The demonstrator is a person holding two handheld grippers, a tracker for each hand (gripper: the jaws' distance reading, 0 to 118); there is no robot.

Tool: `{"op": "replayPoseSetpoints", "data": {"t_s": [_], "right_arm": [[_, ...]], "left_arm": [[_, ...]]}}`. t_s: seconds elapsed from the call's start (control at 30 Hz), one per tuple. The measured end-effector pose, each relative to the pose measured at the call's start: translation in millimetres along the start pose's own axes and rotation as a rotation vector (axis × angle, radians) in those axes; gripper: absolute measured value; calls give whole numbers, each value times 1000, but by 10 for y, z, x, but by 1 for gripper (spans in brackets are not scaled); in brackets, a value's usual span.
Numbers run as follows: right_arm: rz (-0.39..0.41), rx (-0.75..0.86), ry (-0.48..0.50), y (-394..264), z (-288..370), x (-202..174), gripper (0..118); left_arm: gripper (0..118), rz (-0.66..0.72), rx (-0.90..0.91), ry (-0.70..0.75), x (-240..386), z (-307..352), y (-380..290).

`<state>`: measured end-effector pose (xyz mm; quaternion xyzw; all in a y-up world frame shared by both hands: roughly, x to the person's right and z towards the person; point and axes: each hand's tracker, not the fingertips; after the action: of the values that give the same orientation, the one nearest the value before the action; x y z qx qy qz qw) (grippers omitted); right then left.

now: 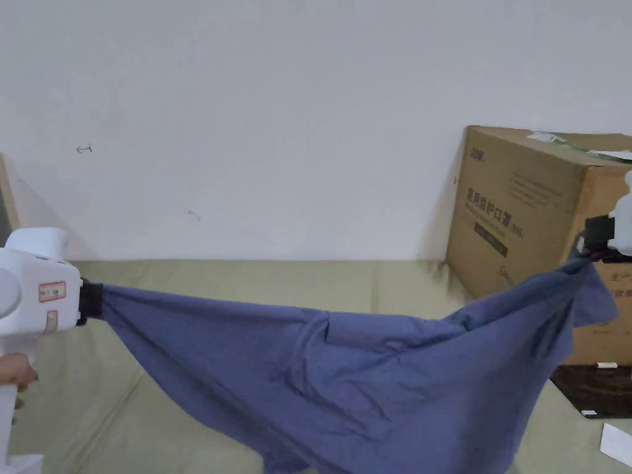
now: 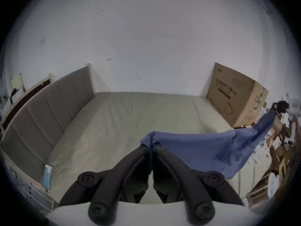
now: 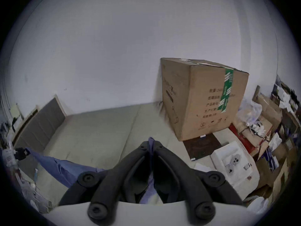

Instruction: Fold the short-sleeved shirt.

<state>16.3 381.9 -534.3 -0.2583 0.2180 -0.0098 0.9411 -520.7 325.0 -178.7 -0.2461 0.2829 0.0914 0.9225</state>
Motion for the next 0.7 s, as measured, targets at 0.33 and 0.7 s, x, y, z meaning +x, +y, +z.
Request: {"op": "replayPoseSetpoints", "data": {"t_s": [0.33,0.7], "right_arm": [[-57,-56,-12,-45,-322,160,1],[-51,-61,76,489,-1396,-609,1]], "left_arm": [[2,69,-5,103,-546,-430,265],[2,64,21,187,-894,-1074,845]]}}
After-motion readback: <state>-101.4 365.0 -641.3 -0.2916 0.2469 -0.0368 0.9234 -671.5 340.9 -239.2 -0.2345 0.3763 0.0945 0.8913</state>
